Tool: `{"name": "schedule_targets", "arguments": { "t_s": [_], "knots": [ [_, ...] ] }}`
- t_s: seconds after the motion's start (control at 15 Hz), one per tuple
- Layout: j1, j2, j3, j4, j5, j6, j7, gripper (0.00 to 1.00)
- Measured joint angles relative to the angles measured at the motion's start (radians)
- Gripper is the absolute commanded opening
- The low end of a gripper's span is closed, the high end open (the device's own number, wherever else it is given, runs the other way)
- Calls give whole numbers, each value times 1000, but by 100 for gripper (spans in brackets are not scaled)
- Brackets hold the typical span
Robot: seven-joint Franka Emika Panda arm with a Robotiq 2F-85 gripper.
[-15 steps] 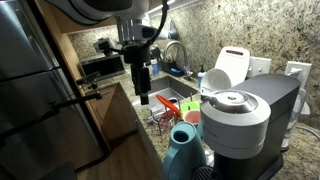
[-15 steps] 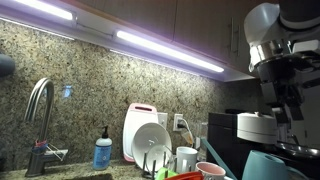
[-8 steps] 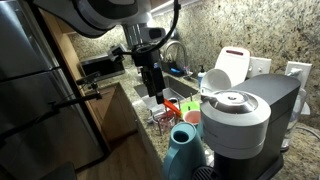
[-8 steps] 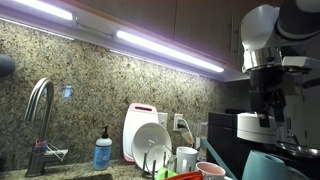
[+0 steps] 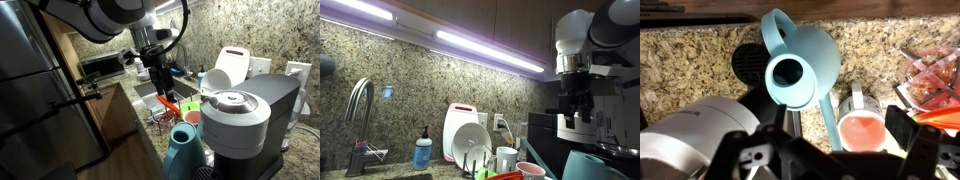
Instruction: Tilt the watering can over the mug
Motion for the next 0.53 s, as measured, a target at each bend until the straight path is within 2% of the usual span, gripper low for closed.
{"name": "schedule_targets", "arguments": {
  "t_s": [0.53],
  "knots": [
    [0, 19, -4, 13, 0, 0, 0, 100]
  ]
}}
